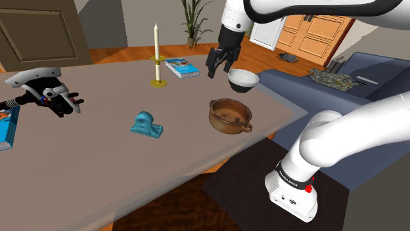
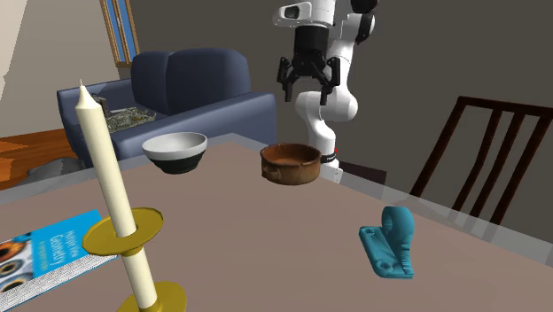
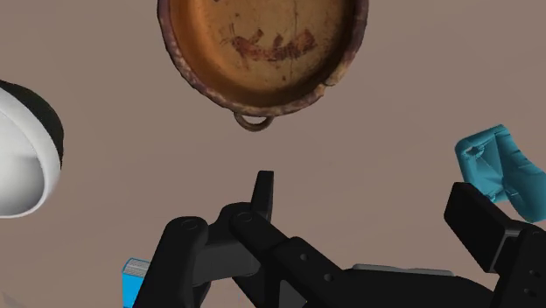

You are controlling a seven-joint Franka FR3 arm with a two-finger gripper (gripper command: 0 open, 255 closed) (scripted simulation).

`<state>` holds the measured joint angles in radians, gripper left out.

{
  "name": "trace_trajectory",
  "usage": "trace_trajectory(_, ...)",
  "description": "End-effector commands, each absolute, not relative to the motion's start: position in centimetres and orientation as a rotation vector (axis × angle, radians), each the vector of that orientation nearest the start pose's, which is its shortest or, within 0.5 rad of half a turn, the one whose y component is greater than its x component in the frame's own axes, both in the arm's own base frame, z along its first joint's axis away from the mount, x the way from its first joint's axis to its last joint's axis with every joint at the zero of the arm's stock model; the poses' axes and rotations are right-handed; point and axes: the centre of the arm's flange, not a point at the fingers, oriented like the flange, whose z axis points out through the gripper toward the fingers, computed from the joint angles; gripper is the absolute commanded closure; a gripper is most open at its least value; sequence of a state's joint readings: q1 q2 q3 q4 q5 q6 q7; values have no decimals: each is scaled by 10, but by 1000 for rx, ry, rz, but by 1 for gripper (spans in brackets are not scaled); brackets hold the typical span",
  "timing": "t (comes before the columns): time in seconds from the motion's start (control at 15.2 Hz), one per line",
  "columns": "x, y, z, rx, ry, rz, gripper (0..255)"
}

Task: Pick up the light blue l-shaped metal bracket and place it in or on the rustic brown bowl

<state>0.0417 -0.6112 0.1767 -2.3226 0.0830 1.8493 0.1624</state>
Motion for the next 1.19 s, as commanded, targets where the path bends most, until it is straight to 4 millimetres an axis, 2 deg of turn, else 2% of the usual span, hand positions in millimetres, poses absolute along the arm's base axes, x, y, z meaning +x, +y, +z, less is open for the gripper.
trace_trajectory(0.0,379,121,553,-3128,-40,-203,0)
trace_trajectory(1.12,452,303,450,-3103,-209,-163,0)
